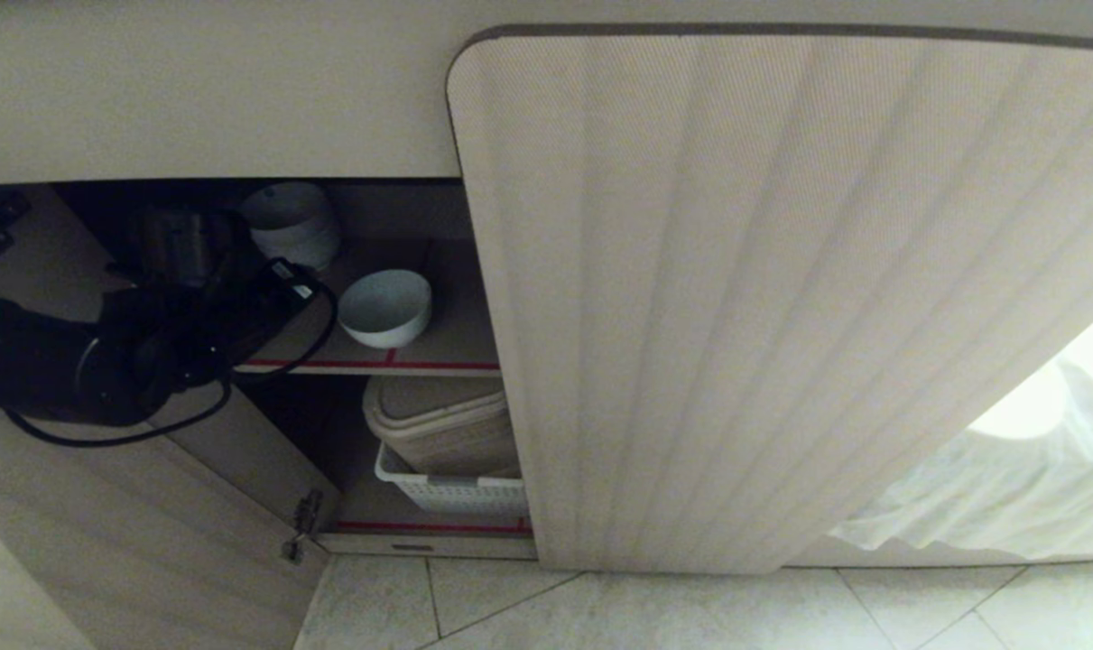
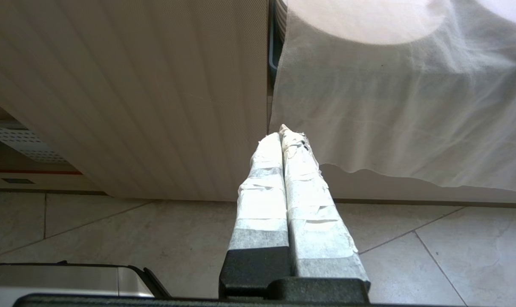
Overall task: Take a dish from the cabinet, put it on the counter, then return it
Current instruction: Close the cabinet door
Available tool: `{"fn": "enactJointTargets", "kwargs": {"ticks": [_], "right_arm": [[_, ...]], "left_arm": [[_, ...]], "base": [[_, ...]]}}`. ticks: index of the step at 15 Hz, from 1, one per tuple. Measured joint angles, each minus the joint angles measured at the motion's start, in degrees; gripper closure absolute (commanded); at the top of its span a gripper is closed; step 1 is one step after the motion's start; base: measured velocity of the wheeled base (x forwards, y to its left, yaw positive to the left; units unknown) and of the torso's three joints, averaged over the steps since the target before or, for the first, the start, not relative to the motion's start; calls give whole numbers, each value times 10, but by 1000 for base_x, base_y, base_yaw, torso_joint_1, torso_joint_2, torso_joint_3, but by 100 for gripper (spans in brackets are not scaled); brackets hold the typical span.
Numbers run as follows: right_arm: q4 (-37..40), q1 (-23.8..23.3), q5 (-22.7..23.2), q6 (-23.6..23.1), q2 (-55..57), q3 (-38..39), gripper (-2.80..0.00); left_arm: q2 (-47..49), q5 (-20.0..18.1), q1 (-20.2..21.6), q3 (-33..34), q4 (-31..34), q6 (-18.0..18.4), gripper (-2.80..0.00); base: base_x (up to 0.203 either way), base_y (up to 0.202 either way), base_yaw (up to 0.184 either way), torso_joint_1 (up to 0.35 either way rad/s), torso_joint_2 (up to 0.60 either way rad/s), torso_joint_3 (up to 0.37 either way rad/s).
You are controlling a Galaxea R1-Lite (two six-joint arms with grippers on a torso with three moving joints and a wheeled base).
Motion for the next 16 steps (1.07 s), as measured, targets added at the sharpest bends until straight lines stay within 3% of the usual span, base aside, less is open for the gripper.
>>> {"fn": "enactJointTargets", "kwargs": {"ticks": [16], "right_arm": [[0,0,0,0,0,0,0]], "left_arm": [[-3,-1,0,10,0,2,0]], "base": [[0,0,0,0,0,0]]}}
